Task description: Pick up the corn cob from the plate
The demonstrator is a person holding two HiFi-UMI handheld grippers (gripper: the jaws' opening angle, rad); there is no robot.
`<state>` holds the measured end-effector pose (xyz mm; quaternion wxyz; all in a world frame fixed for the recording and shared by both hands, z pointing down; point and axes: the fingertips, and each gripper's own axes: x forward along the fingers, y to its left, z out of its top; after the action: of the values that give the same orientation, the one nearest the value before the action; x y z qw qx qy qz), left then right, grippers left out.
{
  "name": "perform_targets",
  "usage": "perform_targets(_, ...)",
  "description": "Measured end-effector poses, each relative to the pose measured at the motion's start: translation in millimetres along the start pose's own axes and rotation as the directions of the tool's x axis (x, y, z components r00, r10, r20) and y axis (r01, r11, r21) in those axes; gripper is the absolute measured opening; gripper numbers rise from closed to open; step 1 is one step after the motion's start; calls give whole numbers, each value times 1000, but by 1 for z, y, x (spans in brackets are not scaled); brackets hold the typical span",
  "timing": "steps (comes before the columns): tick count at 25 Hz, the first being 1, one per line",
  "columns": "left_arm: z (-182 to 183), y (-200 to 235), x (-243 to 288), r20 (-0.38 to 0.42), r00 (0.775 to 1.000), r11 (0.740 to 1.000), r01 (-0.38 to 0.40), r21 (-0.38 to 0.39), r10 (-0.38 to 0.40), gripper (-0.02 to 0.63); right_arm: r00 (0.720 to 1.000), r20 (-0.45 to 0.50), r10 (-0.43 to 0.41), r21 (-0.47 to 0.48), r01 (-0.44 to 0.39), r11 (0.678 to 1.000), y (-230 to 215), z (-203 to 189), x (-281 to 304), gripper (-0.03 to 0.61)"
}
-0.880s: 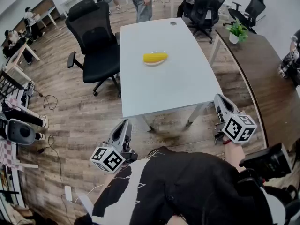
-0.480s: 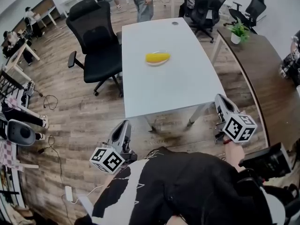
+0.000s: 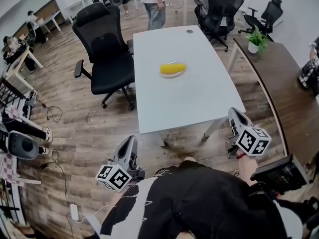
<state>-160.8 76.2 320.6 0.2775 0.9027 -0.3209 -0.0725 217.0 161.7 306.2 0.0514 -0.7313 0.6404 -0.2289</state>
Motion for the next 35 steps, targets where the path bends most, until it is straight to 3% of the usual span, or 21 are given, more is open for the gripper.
perform_targets(9, 16, 39, 28, 23, 998, 999, -51, -19, 52, 14, 999, -1, 32, -57, -32, 998, 10, 25, 68, 14)
perform_targets(25, 62, 95, 179, 71, 993, 995, -91, -42, 93, 14, 996, -31, 81, -83, -84, 993, -30, 96, 239, 14)
perform_targets(35, 56, 134, 223, 26, 982, 980, -183, -74, 185, 14, 986, -134, 102, -91, -115, 989, -52, 81, 322, 14)
